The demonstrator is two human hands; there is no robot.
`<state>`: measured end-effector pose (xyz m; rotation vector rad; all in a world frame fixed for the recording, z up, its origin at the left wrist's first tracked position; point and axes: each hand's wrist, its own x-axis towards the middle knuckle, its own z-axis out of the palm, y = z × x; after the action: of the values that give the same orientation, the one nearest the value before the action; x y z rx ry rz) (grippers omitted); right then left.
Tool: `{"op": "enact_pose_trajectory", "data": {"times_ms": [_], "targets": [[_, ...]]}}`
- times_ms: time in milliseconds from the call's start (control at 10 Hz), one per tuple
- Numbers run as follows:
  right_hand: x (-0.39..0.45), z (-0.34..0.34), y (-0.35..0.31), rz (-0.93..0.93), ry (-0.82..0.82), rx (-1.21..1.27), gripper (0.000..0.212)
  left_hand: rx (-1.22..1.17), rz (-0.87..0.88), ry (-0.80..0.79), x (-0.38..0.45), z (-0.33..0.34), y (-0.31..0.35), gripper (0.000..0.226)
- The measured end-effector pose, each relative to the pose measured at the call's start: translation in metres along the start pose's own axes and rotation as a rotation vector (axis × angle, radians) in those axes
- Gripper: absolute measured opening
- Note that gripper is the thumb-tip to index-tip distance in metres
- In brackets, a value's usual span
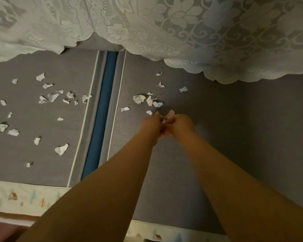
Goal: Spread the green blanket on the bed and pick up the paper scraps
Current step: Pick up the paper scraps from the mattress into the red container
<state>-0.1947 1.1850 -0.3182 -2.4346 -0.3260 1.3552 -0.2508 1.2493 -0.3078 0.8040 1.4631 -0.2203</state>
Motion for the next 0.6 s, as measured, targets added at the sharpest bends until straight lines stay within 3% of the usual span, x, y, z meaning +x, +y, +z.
{"op": "enact_pose_trajectory", "data": {"times_ms": [100,200,300,400,500,600], "targets": [[0.003,-0.008,-0.008,-0.076,-0.123,-0.027,0.021,-0.009,0.091,0.061,0.006,-0.002,-0.004,0.031],[0.005,-0.018,-0.014,-0.068,-0.149,0.073,0.023,-0.067,0.112,0.086,0.01,-0.007,-0.006,0.03],[0.013,-0.02,-0.012,-0.062,0.178,0.087,0.021,-0.134,0.098,0.103,0.013,-0.013,-0.006,0.032],[0.021,-0.015,-0.007,0.042,0.334,0.154,0.036,-0.082,-0.021,0.239,0.012,-0.02,-0.003,0.039],[0.027,-0.008,-0.002,0.012,0.254,0.102,0.031,0.004,-0.01,0.311,0.024,-0.03,-0.007,0.051],[0.031,-0.019,-0.004,-0.053,0.291,0.124,0.014,0.055,0.064,0.358,0.032,-0.037,-0.004,0.053]]}}
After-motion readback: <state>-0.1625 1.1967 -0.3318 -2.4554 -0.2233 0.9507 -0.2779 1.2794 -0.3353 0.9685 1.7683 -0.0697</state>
